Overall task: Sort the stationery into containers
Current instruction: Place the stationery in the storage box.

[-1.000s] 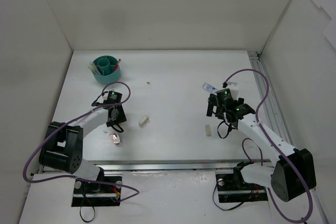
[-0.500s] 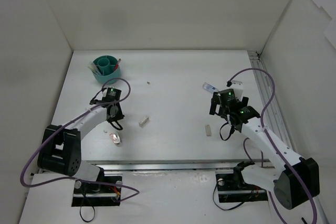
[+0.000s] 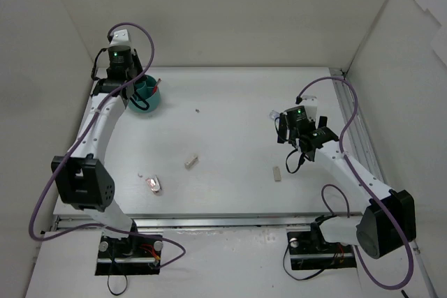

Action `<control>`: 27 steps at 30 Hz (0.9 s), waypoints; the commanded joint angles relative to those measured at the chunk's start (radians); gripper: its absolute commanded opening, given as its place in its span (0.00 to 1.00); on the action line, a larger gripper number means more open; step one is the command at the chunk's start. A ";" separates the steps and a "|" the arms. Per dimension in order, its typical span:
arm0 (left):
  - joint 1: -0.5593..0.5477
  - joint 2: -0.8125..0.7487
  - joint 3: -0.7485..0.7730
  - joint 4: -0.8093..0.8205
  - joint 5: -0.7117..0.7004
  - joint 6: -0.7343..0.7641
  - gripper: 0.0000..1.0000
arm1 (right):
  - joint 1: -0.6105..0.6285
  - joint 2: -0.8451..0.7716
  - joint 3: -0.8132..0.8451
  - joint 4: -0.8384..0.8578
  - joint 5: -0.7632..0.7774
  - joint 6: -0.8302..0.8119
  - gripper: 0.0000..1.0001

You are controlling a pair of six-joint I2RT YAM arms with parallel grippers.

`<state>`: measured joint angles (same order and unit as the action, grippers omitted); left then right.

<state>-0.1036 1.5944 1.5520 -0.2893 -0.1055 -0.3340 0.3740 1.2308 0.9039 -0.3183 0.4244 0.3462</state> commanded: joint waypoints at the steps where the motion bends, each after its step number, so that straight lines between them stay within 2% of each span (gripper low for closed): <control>1: 0.030 0.131 0.167 0.027 0.047 0.105 0.00 | -0.006 0.051 0.085 0.022 0.076 -0.038 0.98; 6: 0.039 0.349 0.415 0.019 0.064 0.197 0.00 | -0.044 0.134 0.135 0.024 0.027 -0.059 0.98; 10: 0.039 0.531 0.607 -0.031 0.130 0.211 0.02 | -0.070 0.186 0.165 0.022 -0.009 -0.072 0.98; 12: 0.048 0.571 0.681 -0.037 0.132 0.211 0.03 | -0.072 0.197 0.173 0.022 -0.016 -0.078 0.98; 16: 0.059 0.634 0.714 -0.030 0.122 0.188 0.06 | -0.083 0.216 0.176 0.024 -0.024 -0.078 0.98; 25: 0.068 0.624 0.605 -0.007 0.072 0.164 0.08 | -0.090 0.226 0.168 0.024 -0.044 -0.066 0.98; 27: 0.068 0.622 0.596 -0.010 0.063 0.165 0.12 | -0.089 0.226 0.164 0.024 -0.049 -0.062 0.98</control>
<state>-0.0437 2.2898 2.1429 -0.3485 -0.0086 -0.1612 0.2893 1.4551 1.0351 -0.3115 0.3721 0.2794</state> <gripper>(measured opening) 0.210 0.979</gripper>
